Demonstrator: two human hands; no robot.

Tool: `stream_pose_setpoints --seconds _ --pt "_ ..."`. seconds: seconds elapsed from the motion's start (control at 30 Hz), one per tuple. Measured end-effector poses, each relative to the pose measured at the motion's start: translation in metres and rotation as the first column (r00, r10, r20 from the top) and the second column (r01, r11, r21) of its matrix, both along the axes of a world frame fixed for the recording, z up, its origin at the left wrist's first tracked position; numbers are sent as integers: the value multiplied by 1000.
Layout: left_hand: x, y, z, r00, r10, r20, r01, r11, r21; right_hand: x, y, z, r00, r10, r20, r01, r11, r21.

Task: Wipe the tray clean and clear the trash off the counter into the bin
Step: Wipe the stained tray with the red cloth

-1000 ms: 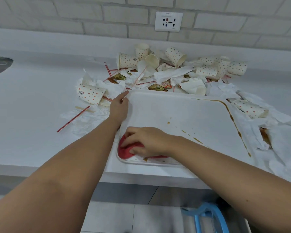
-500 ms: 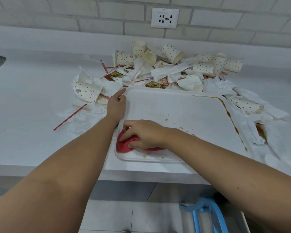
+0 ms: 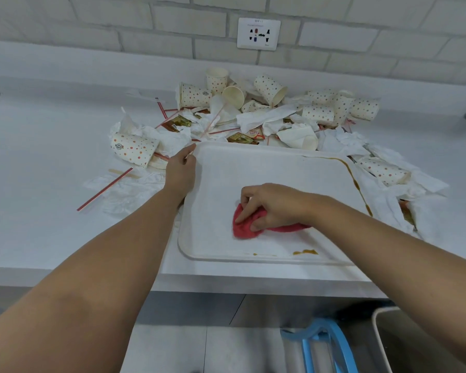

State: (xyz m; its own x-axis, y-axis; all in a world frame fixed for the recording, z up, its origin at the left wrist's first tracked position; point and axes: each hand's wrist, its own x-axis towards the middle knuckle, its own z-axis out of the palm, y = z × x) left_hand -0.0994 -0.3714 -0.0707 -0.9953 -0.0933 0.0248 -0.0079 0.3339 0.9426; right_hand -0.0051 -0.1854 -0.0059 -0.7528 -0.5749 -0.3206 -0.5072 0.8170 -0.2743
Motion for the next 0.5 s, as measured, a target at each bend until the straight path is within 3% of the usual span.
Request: stream_pose_setpoints --seconds 0.1,0.2,0.37,0.5 --pt "-1 -1 -1 1000 6 -16 -6 1000 -8 15 -12 -8 998 64 20 -64 998 -16" --pt "-2 -1 0 1000 -7 -2 7 1000 6 4 -6 -7 999 28 20 -28 999 -31" --pt "-2 0 -1 1000 -5 -3 5 1000 4 -26 -5 -11 964 -204 -168 196 979 -64" --pt "-1 0 -1 1000 12 -13 -12 1000 20 -7 -49 -25 956 -140 -257 146 989 7"
